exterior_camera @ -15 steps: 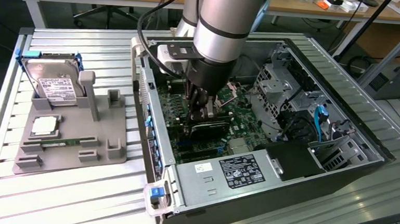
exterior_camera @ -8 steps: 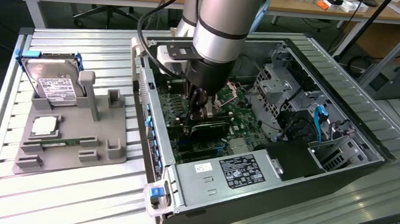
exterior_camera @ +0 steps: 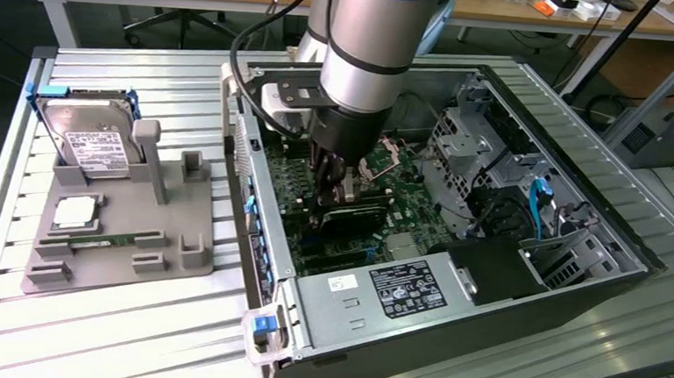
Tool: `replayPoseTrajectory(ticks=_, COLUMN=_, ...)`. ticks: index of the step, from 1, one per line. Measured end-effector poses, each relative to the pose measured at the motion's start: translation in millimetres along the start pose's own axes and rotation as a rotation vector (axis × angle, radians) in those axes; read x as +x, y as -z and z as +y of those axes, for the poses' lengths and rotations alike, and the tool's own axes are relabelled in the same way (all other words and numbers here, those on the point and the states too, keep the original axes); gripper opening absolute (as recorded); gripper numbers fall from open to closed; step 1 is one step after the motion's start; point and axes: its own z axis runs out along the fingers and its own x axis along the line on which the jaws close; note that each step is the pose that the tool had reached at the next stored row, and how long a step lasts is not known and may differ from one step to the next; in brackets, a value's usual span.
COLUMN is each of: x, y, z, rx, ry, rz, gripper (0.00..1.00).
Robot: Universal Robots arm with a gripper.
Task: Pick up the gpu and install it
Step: 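Press down on the gpu until it lock into place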
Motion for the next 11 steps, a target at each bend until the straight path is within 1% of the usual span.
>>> replayPoseTrajectory(ticks=3, x=-0.3, y=-4.9, z=-0.2, rx=0.0007, ry=0.0, rz=-0.0013, gripper=0.11)
replayPoseTrajectory(ticks=4, x=-0.4, y=-5.1, z=-0.3, rx=-0.0001, ry=0.0, rz=0.0, gripper=0.11)
replayPoseTrajectory(ticks=6, x=-0.4, y=-5.0, z=-0.3, rx=-0.0005, ry=0.0, rz=0.0005, gripper=0.11)
replayPoseTrajectory(ticks=7, x=-0.7, y=-3.7, z=-0.4, rx=-0.0015, ry=0.0, rz=0.0018, gripper=0.11)
replayPoseTrajectory(ticks=8, x=-0.8, y=-2.2, z=-0.3, rx=-0.0007, ry=0.0, rz=0.0, gripper=0.11)
replayPoseTrajectory(ticks=9, x=-0.5, y=-0.2, z=-0.1, rx=0.0013, ry=0.0, rz=-0.0034, gripper=0.11)
replayPoseTrajectory(ticks=10, x=-0.6, y=3.0, z=0.0, rx=0.0027, ry=0.0, rz=-0.0054, gripper=0.11)
replayPoseTrajectory(ticks=11, x=-0.1, y=7.8, z=0.4, rx=0.0017, ry=0.0, rz=-0.0038, gripper=0.11)
